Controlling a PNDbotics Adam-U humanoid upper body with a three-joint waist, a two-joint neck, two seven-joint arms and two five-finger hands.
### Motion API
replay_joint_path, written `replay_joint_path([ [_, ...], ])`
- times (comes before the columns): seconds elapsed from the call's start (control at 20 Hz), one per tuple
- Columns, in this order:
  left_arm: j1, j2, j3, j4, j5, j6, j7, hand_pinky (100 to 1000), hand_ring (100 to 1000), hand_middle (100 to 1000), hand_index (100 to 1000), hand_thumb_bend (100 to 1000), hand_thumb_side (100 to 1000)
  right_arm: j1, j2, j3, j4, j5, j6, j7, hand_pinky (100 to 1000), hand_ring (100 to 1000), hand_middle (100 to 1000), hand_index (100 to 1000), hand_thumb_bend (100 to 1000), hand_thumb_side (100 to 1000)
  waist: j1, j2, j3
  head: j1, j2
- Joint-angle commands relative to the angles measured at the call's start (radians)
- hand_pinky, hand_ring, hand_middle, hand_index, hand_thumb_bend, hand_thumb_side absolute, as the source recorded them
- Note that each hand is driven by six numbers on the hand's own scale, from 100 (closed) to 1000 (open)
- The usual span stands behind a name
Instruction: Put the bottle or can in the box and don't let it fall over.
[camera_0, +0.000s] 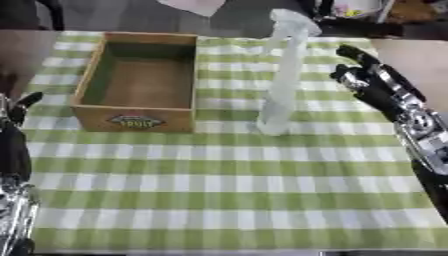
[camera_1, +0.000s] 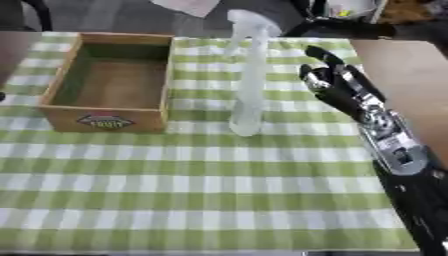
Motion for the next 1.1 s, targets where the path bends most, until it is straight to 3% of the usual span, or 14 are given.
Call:
replay_joint_path([
  [0.05, -0.013, 0.006, -0.004, -0.022, -0.002, -0.001, -0.006, 800, 1000, 1000, 978, 236, 842, -0.037, -0.004, 0.004, 0.025, 0.022, -0.01, 0.01, 824, 776, 975, 1000, 100, 667, 0.005, -0.009, 0.003, -0.007, -0.014],
  [0.35, -0.014, 0.005, -0.005, -0.023, 0.0, -0.001, -0.008, 801, 1000, 1000, 979, 236, 842, -0.069, 0.013, 0.017, 0.066, 0.053, -0.032, 0.037, 826, 777, 974, 1000, 100, 673, 0.01, -0.008, 0.009, -0.013, -0.016],
  [1.1, -0.013, 0.003, -0.006, -0.018, -0.002, -0.001, -0.013, 802, 1000, 1000, 981, 234, 844, -0.069, 0.019, 0.052, 0.015, 0.039, -0.051, 0.107, 829, 776, 971, 1000, 100, 685, 0.013, -0.01, 0.004, -0.013, -0.009],
])
